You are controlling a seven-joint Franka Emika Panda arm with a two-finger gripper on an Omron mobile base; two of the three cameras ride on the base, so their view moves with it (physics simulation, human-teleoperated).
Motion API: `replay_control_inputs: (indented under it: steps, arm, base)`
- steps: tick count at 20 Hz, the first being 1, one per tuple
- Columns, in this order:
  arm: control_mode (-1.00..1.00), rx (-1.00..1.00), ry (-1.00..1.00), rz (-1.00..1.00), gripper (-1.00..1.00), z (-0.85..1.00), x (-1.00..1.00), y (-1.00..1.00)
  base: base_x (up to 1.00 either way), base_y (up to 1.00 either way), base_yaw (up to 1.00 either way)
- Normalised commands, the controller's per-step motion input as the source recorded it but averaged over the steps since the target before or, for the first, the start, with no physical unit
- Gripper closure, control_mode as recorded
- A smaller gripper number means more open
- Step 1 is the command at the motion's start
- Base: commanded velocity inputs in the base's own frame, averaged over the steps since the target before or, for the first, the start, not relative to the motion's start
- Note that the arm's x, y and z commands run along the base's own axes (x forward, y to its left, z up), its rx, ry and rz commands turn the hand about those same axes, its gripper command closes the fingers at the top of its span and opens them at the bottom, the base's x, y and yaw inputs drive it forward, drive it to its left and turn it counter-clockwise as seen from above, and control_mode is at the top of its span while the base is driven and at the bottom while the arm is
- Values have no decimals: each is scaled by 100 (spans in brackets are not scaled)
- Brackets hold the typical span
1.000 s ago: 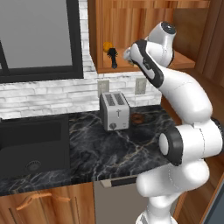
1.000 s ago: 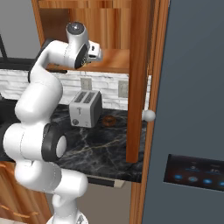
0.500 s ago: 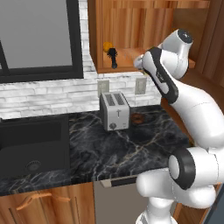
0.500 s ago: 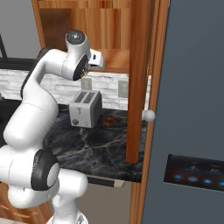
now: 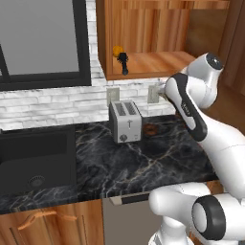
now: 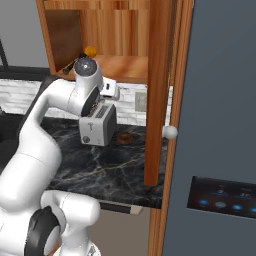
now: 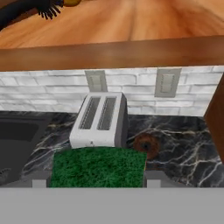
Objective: Pick the dish brush and sponge from the cabinet and place them on the counter.
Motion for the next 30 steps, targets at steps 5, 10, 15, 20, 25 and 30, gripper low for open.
replay_control_inputs:
  steps: [5,10,15,20,25,30]
  arm:
    - [-100,0,0,0,100,-46,-38,-10]
    - [-100,0,0,0,100,-43,-28,-13]
    - [-100,0,0,0,100,-47,-9,-3]
    - [-100,1,0,0,100,-44,0,-1]
    - [-100,6,1,0,100,-36,0,0]
    - [-100,0,5,0,100,-53,1,-2]
  base:
    - [0,0,0]
    - [0,0,0]
    - [0,0,0]
    - [0,0,0]
    - [0,0,0]
    - [0,0,0]
